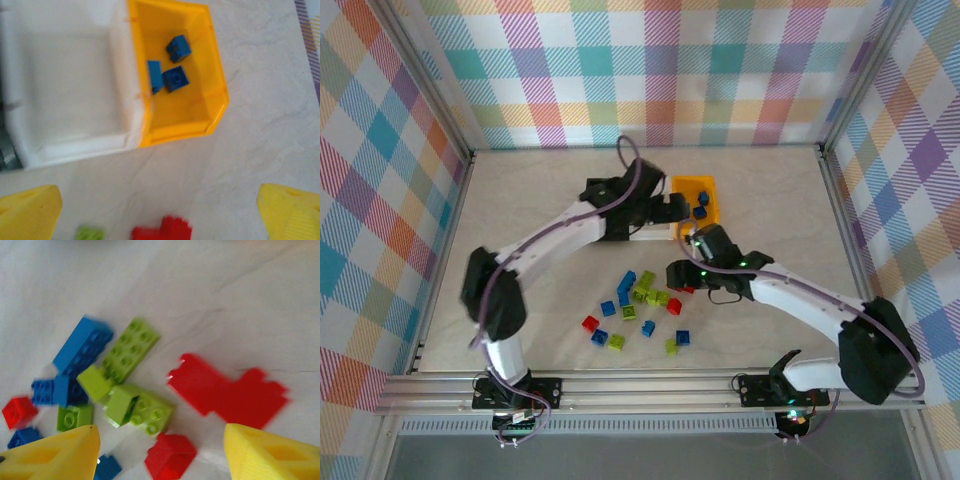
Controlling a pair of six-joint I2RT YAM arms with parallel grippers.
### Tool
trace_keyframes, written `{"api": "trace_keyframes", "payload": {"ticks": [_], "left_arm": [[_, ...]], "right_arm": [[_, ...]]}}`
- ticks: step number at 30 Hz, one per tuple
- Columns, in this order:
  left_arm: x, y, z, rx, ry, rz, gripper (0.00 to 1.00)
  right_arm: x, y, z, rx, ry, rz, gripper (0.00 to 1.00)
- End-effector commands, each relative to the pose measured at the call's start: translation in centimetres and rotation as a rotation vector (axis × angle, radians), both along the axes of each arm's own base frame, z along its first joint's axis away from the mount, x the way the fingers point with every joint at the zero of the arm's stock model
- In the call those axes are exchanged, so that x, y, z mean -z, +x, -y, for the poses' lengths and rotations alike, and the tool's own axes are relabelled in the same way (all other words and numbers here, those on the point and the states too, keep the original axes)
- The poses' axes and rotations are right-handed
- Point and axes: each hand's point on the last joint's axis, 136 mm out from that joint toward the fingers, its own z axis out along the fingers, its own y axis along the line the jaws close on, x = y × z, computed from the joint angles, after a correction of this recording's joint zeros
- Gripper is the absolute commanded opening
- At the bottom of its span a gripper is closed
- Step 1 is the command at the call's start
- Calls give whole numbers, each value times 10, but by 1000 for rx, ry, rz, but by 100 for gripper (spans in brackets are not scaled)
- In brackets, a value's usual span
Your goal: Sort the legos into containers by color
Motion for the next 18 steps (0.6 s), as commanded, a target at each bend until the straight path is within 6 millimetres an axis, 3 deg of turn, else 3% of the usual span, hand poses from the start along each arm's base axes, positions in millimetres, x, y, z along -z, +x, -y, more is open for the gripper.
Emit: {"api": "trace_keyframes", "payload": {"ticks": [1,5,10,14,18], "left_arm": [[4,-21,-45,-97,48,43,100],[19,-58,-108,-197,125,32,100],[35,-89,-159,-287,165,-2,100],[38,-99,-177,-319,164,-12,100],[36,-100,-181,-326,146,-3,100]], "right_arm": [[4,-22,-35,-193,-8,-32,69],[14,-28,-64,-288,-55,-32,69],[21,-9,-80,-293,-126,-7,66],[32,12,-72,-190,-215,-30,59],[38,29,-67,-103,-227,-44,54]]}}
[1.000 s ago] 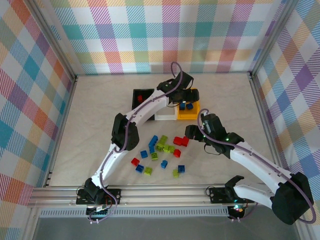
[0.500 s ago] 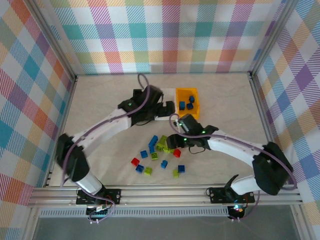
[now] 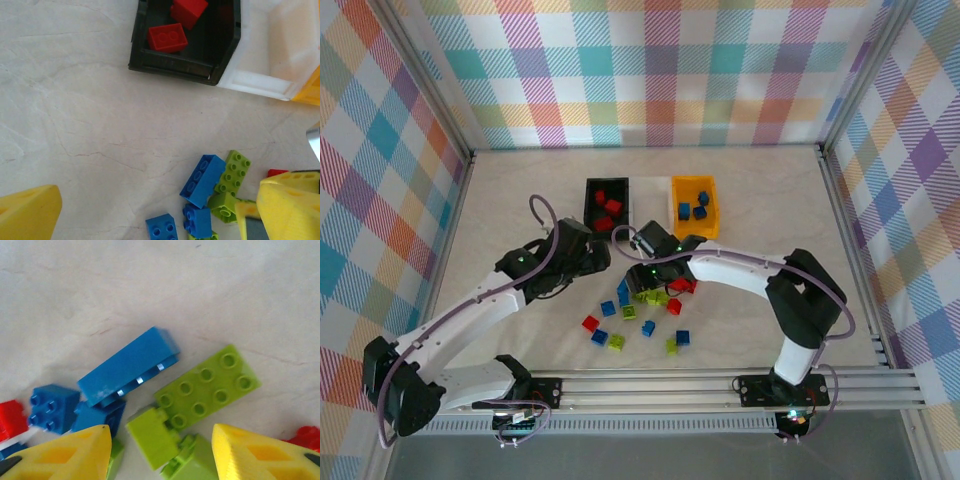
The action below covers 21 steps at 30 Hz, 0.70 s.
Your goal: Sort the legos into containers by color
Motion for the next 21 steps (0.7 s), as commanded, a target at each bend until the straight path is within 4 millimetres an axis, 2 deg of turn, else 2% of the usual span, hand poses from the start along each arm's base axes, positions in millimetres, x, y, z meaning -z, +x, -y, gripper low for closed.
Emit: {"api": "trace_keyframes", "payload": {"ticks": [1,4,7,9,12,15,18,21], "left_arm": [[1,-3,-11,-37,3,-1,100],[4,-3,-13,-32,4,-10,100],[7,-3,-16,-34,11,-19,100],[9,-4,-18,-38,8,-21,100],[14,-4,-21,-47,3,-29,100],[17,-4,-22,-52,-1,-37,100],[19,-5,-24,-53,3,-43,100],[20,-5,-27,-57,8,-47,100]], "right_arm": [[6,12,12,78,-67,-6,53],[6,6,3,15,-37,-27,55],[4,-12,-8,-83,13,-59,67],[4,-22,-13,-136,7,-54,69],[13,-31,-18,-179,-39,-59,66],[23,-27,-18,-168,-86,-62,61],[29,-25,-15,-164,-127,-61,60],[35,-31,-13,-190,-168,-74,60]]}}
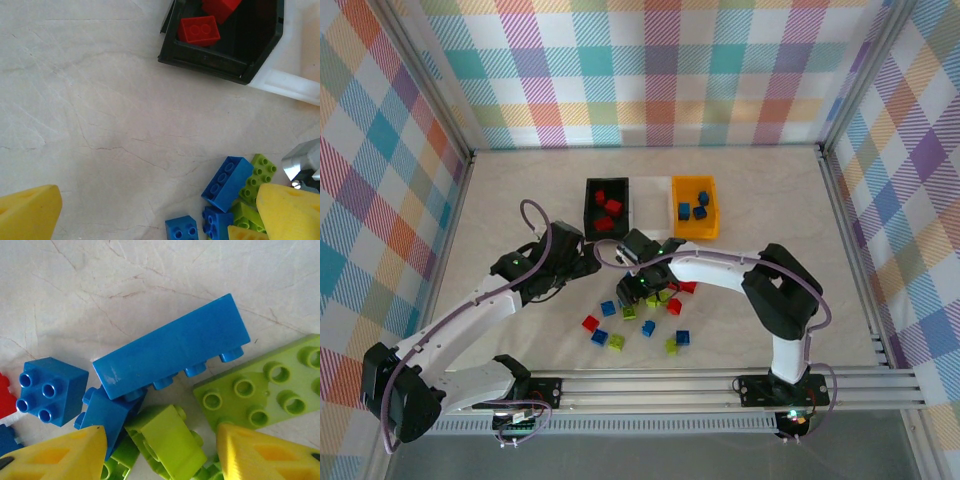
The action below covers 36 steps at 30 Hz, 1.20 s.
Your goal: Sort the legos into containers by color
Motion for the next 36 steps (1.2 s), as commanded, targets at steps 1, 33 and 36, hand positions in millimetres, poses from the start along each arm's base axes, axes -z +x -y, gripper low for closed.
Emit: {"api": "trace_keyframes", "payload": {"ticks": [1,33,36], "left_arm": [[2,-4,-5,1,4,-8,100],[4,-3,-6,-8,-51,-25,100],[5,-4,-7,-10,-47,-27,100]], "right_arm": [[13,-8,12,-33,-108,-15,60],[-14,7,60,202,-64,26,69],[-15,16,60,213,-80,25,69]]}}
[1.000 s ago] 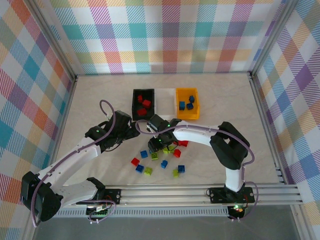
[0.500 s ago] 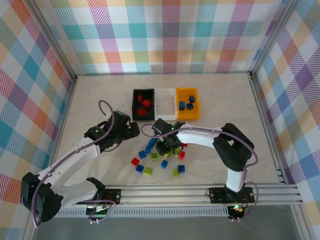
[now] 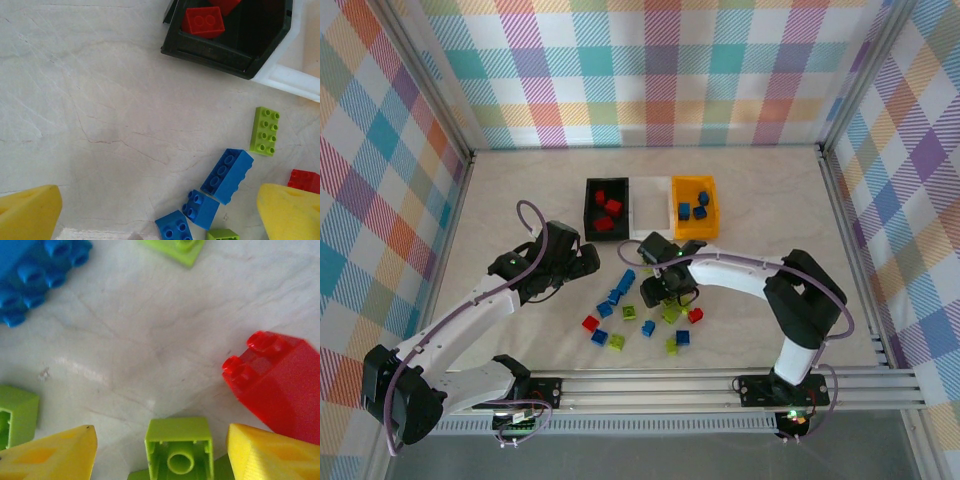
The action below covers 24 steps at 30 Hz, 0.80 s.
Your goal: Sort the legos into containers by color
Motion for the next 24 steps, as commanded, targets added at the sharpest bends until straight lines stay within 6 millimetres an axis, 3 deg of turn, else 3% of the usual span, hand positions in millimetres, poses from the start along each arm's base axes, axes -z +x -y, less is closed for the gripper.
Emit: {"api": "trace_keyframes", "payload": {"ticks": [1,4,12,18,24], "left_arm": [[-1,-2,-5,-7,-10,6,100],[0,-2,-5,-6,-6,4,100],[5,0,-4,-10,-14,-2,100],[5,1,-4,-13,-17,-3,100],[6,0,-5,-13,-12,-9,100]], "right_arm": [[-14,13,-10,28,34,11,68],[-4,8,-2,27,-6,-13,63],[23,-23,17,-17,-93,-80,63],[34,-20,19,-7,-136,-54,61],[33,-13,14,-11,-137,-23,47]]}}
